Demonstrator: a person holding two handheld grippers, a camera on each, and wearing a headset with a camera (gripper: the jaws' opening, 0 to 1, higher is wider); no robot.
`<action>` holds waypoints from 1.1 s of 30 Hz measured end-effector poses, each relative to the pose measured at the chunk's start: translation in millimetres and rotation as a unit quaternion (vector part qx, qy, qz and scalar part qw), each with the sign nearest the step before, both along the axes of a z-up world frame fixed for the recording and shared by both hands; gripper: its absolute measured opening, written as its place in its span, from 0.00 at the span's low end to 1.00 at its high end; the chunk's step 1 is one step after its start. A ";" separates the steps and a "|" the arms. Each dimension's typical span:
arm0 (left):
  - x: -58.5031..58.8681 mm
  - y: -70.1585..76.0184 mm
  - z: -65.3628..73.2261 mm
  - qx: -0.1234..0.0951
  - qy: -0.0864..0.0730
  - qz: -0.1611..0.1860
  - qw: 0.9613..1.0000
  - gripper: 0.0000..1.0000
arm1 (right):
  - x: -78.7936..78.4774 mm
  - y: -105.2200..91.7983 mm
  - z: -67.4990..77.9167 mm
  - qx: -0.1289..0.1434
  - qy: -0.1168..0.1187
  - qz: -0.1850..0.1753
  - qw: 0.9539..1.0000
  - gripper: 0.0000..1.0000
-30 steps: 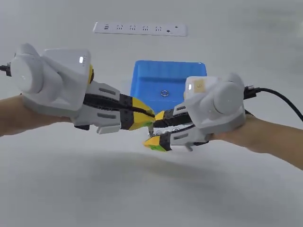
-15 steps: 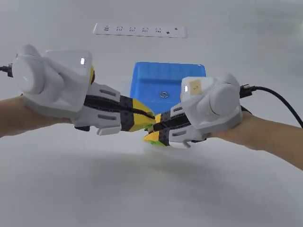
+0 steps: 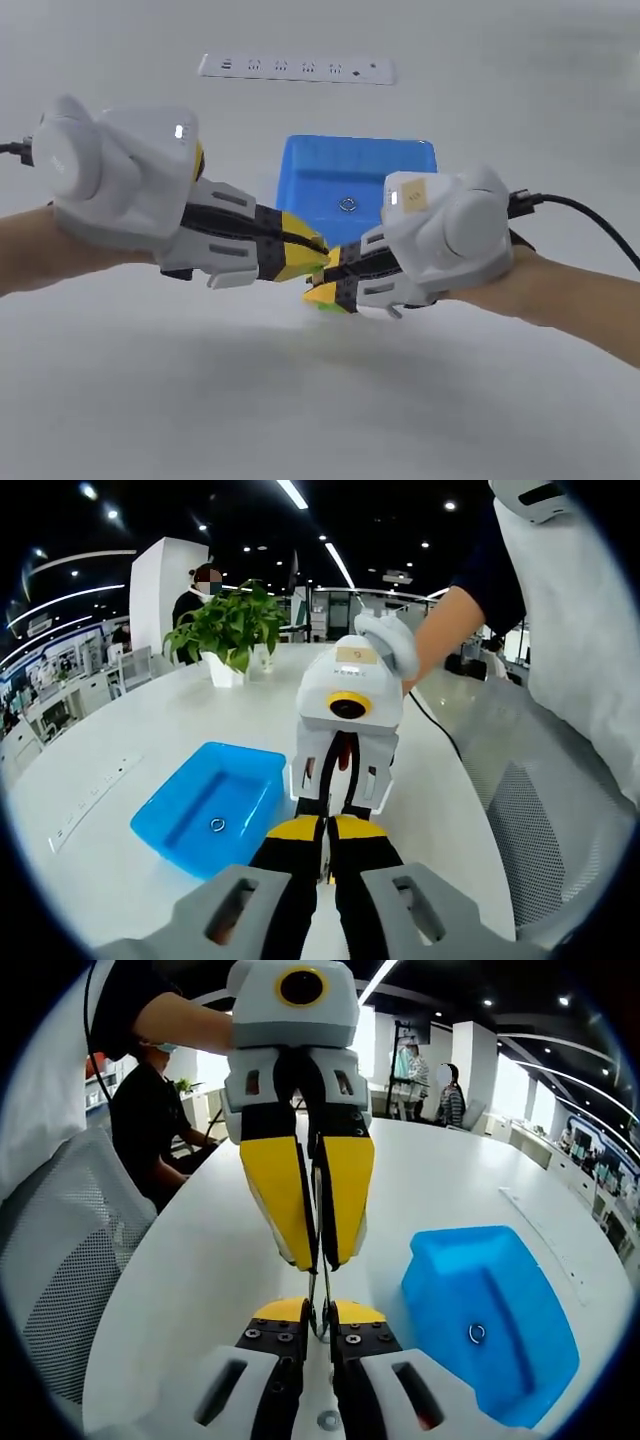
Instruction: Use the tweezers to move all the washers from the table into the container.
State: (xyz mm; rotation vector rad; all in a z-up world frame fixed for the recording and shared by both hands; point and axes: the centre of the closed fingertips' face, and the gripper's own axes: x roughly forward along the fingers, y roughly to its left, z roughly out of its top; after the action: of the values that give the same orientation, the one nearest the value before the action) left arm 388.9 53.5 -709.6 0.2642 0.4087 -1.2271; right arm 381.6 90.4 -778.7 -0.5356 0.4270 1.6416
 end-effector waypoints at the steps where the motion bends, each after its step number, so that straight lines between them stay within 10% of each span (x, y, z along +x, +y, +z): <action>1: -1.2 -0.2 0.4 0.002 -0.001 -0.002 1.000 0.06 | -0.8 0.1 0.3 0.001 0.002 0.000 1.000 0.09; 25: -6.5 6.9 42.6 -0.006 -0.037 0.018 0.999 0.07 | -3.2 6.6 42.6 0.013 -0.014 -0.002 1.000 0.09; 33: -8.5 4.6 50.3 -0.031 -0.027 0.026 0.999 0.09 | -8.2 13.9 60.0 0.025 -0.014 -0.002 1.000 0.09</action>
State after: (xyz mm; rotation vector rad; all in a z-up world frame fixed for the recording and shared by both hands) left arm 380.4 58.1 -659.3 0.2318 0.3275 -1.1771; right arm 373.4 104.3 -718.7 -0.5192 0.3653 1.6342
